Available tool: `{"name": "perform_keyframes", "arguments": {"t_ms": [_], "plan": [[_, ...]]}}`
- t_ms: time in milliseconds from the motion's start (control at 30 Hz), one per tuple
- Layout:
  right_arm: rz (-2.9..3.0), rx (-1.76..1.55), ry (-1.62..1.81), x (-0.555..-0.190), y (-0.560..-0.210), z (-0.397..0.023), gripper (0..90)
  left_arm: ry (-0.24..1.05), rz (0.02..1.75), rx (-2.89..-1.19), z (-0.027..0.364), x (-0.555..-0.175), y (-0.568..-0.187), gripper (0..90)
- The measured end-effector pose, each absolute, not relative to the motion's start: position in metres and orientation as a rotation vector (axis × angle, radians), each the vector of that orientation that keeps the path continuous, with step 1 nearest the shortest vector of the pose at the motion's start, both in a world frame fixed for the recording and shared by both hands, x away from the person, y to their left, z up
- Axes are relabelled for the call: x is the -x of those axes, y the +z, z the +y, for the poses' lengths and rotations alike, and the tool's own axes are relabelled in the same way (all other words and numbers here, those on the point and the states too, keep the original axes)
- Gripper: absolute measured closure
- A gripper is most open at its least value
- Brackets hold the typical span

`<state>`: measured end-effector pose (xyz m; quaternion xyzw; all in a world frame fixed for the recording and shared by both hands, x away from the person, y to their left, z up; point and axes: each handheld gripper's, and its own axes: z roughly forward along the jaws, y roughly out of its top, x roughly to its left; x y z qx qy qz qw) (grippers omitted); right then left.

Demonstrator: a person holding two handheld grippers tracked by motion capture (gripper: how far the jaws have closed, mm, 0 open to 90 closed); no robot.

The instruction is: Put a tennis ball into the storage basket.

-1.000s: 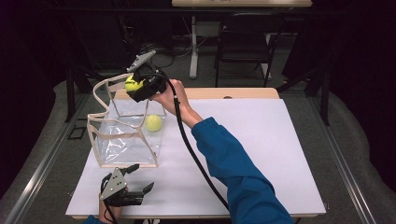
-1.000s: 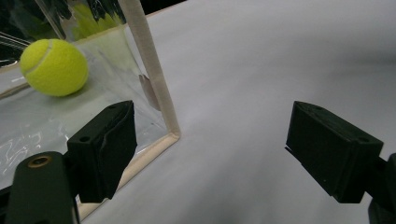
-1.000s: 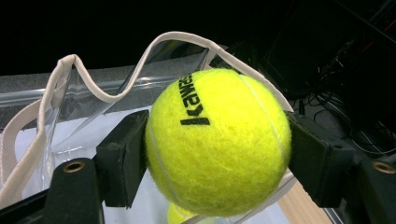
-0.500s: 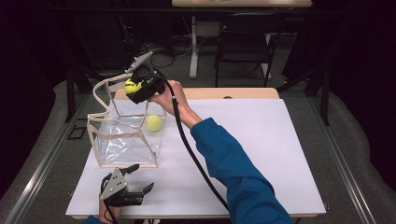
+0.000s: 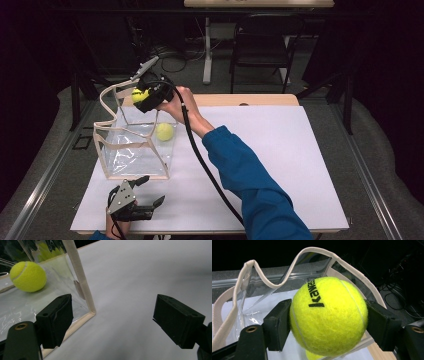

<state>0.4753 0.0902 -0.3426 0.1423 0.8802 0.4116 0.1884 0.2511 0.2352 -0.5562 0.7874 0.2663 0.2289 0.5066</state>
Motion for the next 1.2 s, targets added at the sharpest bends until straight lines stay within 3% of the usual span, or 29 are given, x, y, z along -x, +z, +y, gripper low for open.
{"name": "perform_keyframes", "arguments": {"t_ms": [1200], "plan": [[2.542, -0.374, 1.039, -0.48, -0.355, 0.107, 25.9, 0.552, 0.638, -1.898, 0.235, -0.251, -0.556, 16.0]]}}
